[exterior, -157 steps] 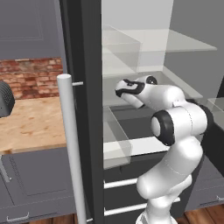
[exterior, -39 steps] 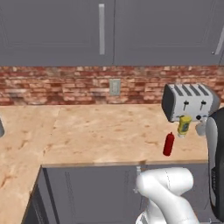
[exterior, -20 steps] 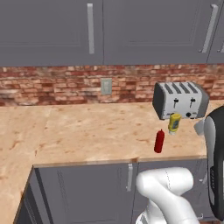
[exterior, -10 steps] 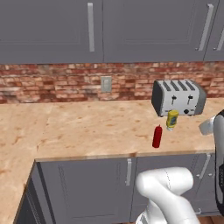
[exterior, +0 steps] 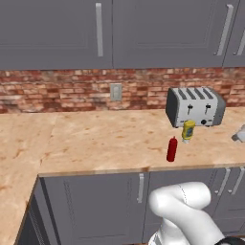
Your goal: Place the mustard and ketchup from the counter to the top shelf of the fridge. If the existing items in the fridge are on the top shelf, move them to other shelves.
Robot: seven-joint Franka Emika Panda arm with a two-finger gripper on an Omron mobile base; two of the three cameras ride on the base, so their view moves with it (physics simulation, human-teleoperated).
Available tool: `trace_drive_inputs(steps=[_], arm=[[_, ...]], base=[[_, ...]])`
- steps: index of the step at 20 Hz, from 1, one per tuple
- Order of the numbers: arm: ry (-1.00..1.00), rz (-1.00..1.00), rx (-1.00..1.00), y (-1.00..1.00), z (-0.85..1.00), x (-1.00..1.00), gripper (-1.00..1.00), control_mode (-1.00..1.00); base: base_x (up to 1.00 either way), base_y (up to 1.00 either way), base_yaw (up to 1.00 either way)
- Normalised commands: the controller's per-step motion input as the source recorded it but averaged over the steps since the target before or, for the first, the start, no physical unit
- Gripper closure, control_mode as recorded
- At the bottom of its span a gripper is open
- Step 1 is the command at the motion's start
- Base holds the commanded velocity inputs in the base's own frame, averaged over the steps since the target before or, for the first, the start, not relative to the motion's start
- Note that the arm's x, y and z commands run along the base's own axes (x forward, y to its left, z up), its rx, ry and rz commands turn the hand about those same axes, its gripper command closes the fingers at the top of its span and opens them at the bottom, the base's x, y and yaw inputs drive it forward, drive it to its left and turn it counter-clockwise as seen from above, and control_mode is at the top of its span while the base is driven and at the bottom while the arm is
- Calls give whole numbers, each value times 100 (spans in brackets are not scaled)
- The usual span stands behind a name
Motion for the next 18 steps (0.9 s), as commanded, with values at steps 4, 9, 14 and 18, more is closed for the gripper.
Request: trace_drive_inputs(steps=[4, 9, 14, 18], arm=[[0, 44, 33, -18, -44, 43, -100, -100], [-5, 36, 44, -5, -46, 37, -100, -100], [-10, 15, 42, 26, -71, 35, -100, -100], [-9, 1, 18, 45, -53, 35, -100, -100]], base=[[0, 0, 0], [0, 0, 0], [0, 0, 0], [0, 0, 0]])
